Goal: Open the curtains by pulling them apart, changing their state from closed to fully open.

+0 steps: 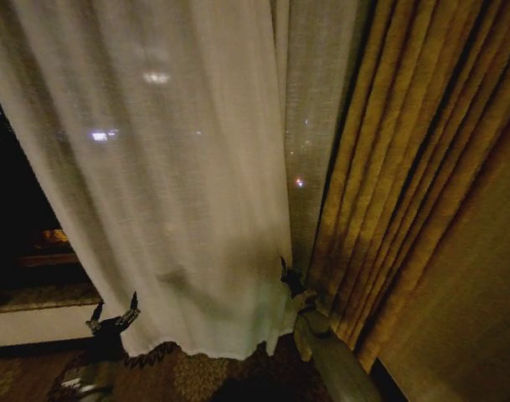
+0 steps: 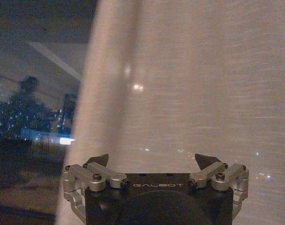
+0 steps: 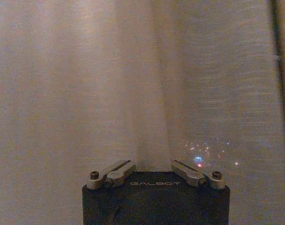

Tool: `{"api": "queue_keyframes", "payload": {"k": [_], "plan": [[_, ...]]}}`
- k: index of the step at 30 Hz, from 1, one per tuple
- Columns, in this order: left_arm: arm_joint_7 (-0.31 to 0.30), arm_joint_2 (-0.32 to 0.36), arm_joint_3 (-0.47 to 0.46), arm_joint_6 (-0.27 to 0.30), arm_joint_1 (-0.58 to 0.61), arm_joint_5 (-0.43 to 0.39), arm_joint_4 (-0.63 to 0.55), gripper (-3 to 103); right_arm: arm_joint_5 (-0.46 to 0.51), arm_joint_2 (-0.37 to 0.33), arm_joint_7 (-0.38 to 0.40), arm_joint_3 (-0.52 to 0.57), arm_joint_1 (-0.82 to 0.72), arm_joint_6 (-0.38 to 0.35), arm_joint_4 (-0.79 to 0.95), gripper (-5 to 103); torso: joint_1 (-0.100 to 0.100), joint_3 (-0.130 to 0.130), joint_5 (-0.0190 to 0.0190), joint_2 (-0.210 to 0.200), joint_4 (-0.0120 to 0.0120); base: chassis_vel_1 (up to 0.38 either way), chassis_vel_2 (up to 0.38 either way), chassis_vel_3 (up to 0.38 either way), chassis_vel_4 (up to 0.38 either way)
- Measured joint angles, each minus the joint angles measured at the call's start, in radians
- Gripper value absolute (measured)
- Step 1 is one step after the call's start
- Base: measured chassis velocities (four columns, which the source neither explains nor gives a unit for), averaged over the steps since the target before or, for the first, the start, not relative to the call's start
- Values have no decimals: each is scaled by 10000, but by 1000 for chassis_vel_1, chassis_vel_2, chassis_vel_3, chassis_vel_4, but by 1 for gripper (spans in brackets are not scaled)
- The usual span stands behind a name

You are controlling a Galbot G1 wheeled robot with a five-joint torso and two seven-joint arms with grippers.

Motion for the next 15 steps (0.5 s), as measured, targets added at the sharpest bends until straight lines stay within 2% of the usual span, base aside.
{"api": "queue_keyframes", "payload": {"k": [4, 9, 15], "plan": [[-7, 3, -9, 0, 0, 0, 1, 100, -398, 29, -26, 71, -5, -27, -22, 0, 0, -1, 1, 0, 5, 54, 55, -46, -48], [-6, 2, -8, 0, 0, 0, 0, 100, -201, -22, -23, 113, 174, -254, -100, 0, 0, 0, 6, 0, 1, 4, 14, 6, -9], [-6, 1, -5, 0, 1, 0, 0, 100, -184, -70, 153, 101, 296, -335, -146, 0, -1, -1, 3, 1, 1, -140, -15, 115, 12]]}}
